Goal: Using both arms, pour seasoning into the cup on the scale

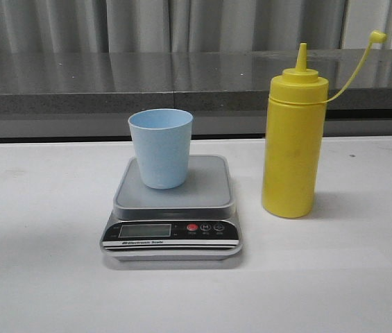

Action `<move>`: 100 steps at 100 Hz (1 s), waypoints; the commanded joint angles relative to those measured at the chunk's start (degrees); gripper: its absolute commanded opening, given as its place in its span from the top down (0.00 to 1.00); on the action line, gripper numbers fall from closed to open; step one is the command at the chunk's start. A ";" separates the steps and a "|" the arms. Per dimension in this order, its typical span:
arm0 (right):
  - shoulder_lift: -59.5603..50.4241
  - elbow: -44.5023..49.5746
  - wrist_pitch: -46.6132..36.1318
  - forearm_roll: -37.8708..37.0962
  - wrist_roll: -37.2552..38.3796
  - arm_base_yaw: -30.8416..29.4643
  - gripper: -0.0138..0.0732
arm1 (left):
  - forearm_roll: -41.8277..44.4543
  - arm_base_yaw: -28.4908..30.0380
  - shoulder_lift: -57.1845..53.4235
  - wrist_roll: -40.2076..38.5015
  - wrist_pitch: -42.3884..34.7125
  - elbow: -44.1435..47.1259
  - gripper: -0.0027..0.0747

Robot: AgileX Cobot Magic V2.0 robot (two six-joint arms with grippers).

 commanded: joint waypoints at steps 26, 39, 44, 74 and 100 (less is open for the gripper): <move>-1.10 -0.98 -4.74 -0.10 -0.40 -0.40 0.92 | -1.11 0.18 -29.39 -0.18 -25.95 28.66 0.38; -1.10 -0.98 -4.74 -0.10 -0.40 -0.40 0.92 | -1.11 0.18 -40.25 -0.18 -25.93 36.34 0.41; -1.10 -0.98 -4.74 -0.10 -0.40 -0.40 0.92 | -1.11 0.18 -44.03 -0.18 -24.87 38.51 0.42; -1.10 -0.98 -4.74 -0.10 -0.40 -0.40 0.92 | -1.11 0.18 -61.06 -0.18 -21.58 45.95 0.58; -1.10 -0.98 -4.74 -0.10 -0.40 -0.40 0.92 | -1.11 0.18 -62.50 -0.18 -21.58 46.76 0.83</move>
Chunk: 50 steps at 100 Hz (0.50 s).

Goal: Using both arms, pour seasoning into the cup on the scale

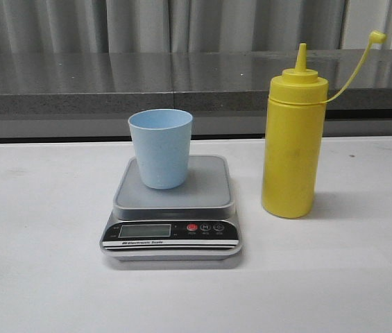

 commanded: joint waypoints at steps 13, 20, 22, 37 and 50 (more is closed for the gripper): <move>-1.10 -0.98 -4.74 -0.10 -0.40 -0.40 0.92 | -0.77 0.11 0.60 -0.18 -4.10 -1.51 0.99; -1.10 -0.98 -4.74 -0.10 -0.40 -0.40 0.92 | -0.77 0.11 0.60 -0.18 -4.10 -1.51 0.99; -1.10 -0.98 -4.74 -0.10 -0.40 -0.40 0.92 | -0.77 0.11 0.60 -0.18 -4.10 -1.51 0.99; -1.10 -0.98 -4.73 -0.10 -0.46 -0.40 0.92 | -0.77 0.11 0.60 -0.18 -4.10 -1.51 0.99; -1.10 -0.98 -4.73 -0.10 -0.46 -0.40 0.92 | -0.77 0.11 0.60 -0.18 -4.10 -1.51 0.99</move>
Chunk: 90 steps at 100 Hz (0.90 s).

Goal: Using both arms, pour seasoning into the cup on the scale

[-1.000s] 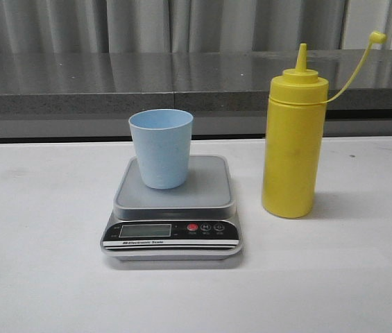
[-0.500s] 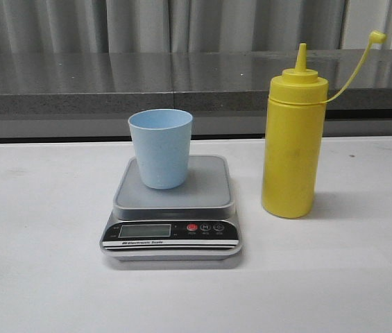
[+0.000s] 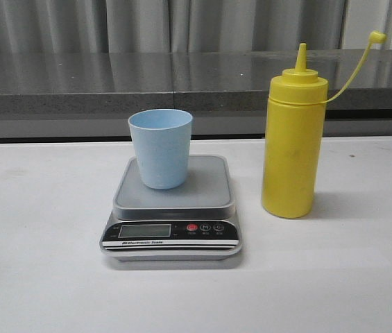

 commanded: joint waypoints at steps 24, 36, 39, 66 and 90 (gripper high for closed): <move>-1.10 -0.98 -4.73 -0.10 -0.46 -0.40 0.92 | -0.77 0.11 0.60 -0.18 -4.23 -1.51 0.99; -1.10 -1.03 -7.20 -0.10 -0.45 -0.40 0.92 | -0.77 0.11 0.60 -0.18 -4.23 -1.51 0.99; -1.10 -1.04 -8.88 -0.10 -0.45 -0.40 0.92 | -0.77 0.11 0.60 -0.18 -4.23 -1.51 0.99; 2.23 -7.38 -8.42 -0.04 -0.45 -0.34 0.92 | -0.77 0.11 0.60 -0.18 -4.23 -1.51 0.99; 16.60 -24.91 6.08 1.92 -0.45 -0.34 0.92 | -0.77 0.11 0.60 -0.18 -4.23 -1.51 0.99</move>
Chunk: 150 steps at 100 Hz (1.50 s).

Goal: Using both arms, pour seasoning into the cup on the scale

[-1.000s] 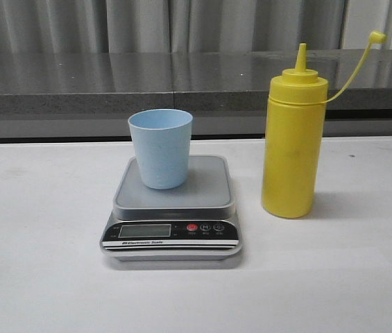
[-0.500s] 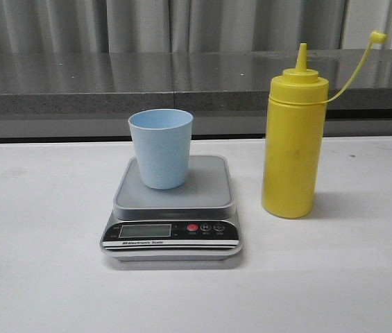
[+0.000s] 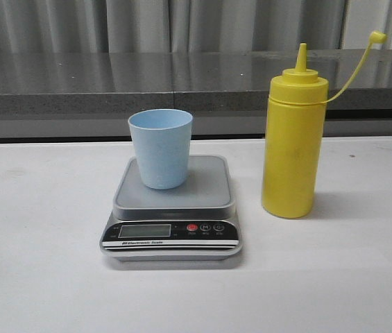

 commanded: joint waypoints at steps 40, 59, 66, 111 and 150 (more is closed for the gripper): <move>27.86 -19.91 -7.78 8.20 -0.45 -0.26 0.92 | -0.77 0.11 0.60 -0.18 -4.23 -1.51 0.99; 37.18 -20.12 -10.12 7.96 -0.45 0.06 0.91 | -0.77 0.11 0.60 -0.18 -4.23 -1.51 0.99; 40.32 -20.02 -10.66 6.92 -0.47 1.27 0.86 | -0.77 0.11 0.60 -0.18 -4.23 -1.51 0.99; 51.28 -17.92 -14.35 -2.96 -0.47 16.28 0.23 | -0.77 0.11 0.60 -0.18 -4.23 -1.51 0.99; 63.69 -8.38 -46.74 -5.91 -0.47 19.17 0.23 | -0.77 0.11 0.60 -0.18 -4.23 -1.51 0.99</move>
